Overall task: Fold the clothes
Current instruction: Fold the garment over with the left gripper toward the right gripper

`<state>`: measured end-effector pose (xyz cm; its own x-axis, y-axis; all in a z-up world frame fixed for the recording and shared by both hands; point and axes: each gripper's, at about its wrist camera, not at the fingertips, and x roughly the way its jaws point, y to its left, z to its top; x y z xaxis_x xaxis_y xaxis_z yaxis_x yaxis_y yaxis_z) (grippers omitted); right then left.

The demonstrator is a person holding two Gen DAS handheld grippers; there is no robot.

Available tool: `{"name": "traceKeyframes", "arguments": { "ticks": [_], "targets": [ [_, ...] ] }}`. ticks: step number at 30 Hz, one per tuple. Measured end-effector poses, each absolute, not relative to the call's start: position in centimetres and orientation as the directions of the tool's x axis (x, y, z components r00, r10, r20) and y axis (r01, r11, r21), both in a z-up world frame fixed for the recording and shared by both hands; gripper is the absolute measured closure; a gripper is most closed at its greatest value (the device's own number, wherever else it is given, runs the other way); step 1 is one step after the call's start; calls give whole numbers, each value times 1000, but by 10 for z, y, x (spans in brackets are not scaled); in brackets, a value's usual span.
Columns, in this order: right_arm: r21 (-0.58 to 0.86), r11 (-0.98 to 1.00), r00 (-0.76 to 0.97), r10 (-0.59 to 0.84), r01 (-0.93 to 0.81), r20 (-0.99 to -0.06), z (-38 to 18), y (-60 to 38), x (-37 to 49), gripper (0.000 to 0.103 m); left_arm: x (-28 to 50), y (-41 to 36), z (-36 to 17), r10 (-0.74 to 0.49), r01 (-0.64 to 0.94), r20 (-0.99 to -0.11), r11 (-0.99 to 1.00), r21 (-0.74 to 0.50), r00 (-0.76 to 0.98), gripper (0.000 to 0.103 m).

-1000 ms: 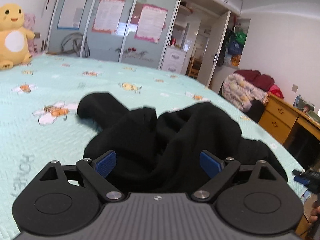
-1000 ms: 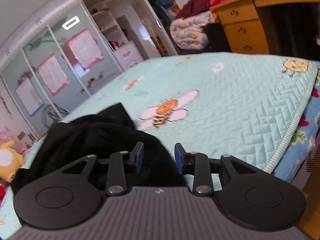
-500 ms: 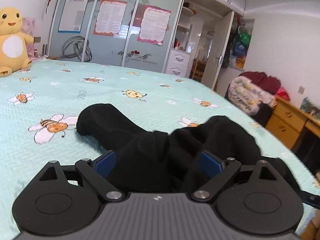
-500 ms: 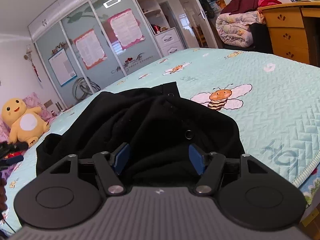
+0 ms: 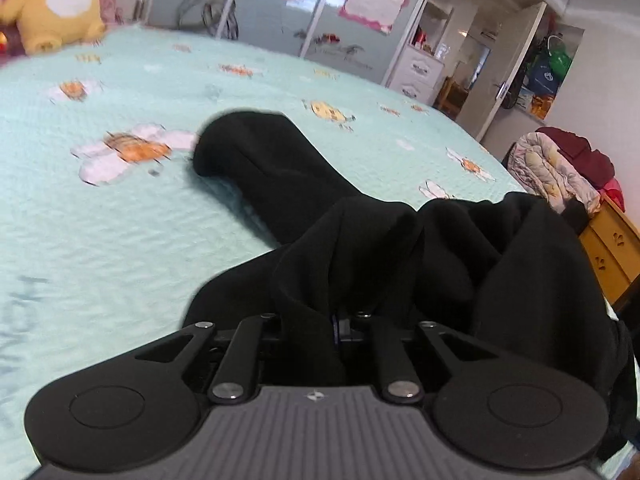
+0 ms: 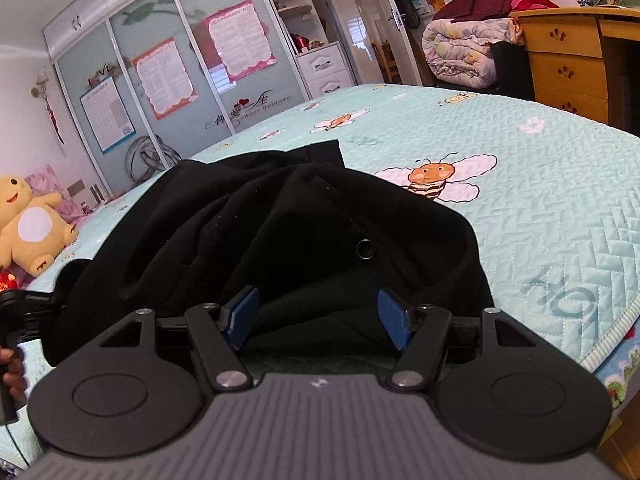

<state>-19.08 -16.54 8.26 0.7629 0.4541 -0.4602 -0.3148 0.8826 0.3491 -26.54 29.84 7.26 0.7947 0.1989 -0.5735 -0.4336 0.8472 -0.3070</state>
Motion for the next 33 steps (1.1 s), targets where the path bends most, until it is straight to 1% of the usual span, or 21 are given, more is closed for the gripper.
{"name": "traceKeyframes", "arguments": {
  "ticks": [3,5,7,9,11,14,17,20,21,22,23,24,26,29,31,32,33],
  "targets": [
    [328,884,756,458,-333,-467,85,-156,-195,37,-307,289,102,233,-409,-503,870,-275,832,90],
    [313,881,754,467,-354,-461,88,-151,-200,37,-328,286,118,251,-404,-474,880,-252,844,90],
    [298,878,756,475,-374,-451,91,-145,-205,37,-337,286,122,280,-425,-490,879,-214,826,90],
    [286,873,751,486,-395,-447,93,-138,-210,37,-341,291,115,310,-464,-531,866,-185,789,89],
    [280,864,738,504,-419,-449,96,-132,-215,37,-345,300,97,305,-518,-598,827,-220,741,89],
    [267,846,717,533,-461,-450,102,-125,-225,37,-351,310,80,274,-551,-643,787,-277,715,89],
    [238,844,732,535,-480,-421,115,-124,-234,36,-356,311,81,260,-544,-640,785,-296,723,87],
    [246,850,755,527,-466,-391,125,-132,-231,30,-360,313,91,251,-533,-619,781,-325,744,83],
    [250,852,762,524,-460,-381,128,-134,-230,29,-360,313,94,258,-534,-610,780,-325,749,83],
    [255,854,769,520,-454,-372,131,-137,-228,29,-361,312,97,268,-536,-603,781,-321,752,80],
    [261,858,768,513,-442,-383,129,-139,-226,29,-363,311,100,282,-539,-596,783,-310,752,77],
    [268,865,760,501,-424,-414,124,-140,-223,29,-364,309,103,295,-542,-589,786,-298,752,76],
    [280,878,740,478,-388,-474,112,-142,-217,29,-367,308,110,323,-553,-578,786,-278,750,68],
    [293,897,701,441,-330,-560,94,-145,-208,29,-374,307,120,354,-565,-554,779,-272,754,63],
    [298,909,670,416,-291,-614,83,-147,-202,29,-379,306,127,381,-569,-524,780,-260,762,59],
    [299,915,653,404,-272,-640,77,-148,-199,29,-382,305,132,405,-575,-501,780,-247,765,54],
    [304,915,649,403,-266,-645,76,-149,-199,29,-384,303,136,427,-581,-481,779,-234,766,51]
  ]
}}
